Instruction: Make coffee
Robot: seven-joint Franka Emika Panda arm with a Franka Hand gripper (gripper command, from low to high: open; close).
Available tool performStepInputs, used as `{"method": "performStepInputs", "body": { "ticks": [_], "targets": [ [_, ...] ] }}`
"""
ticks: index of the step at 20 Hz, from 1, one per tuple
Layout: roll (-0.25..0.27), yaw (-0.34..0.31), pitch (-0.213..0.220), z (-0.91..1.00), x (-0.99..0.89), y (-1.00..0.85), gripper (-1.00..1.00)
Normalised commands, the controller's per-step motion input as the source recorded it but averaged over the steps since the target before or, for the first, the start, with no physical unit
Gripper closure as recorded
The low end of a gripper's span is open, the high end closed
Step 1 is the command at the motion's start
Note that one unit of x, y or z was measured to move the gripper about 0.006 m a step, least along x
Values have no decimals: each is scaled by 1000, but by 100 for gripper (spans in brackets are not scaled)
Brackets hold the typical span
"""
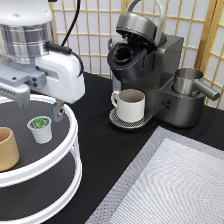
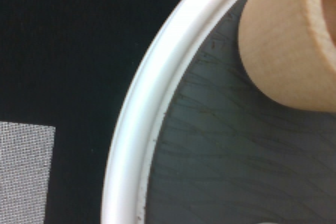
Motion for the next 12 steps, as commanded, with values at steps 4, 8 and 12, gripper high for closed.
{"method": "performStepInputs", "body": {
  "ticks": [4, 8, 12],
  "targets": [
    [-61, -45, -108, -419, -284, 0, -100],
    [-71, -41, -132, -641, -411, 4, -100],
    [-77, -8, -113, -349, -527, 129, -100]
  ]
}}
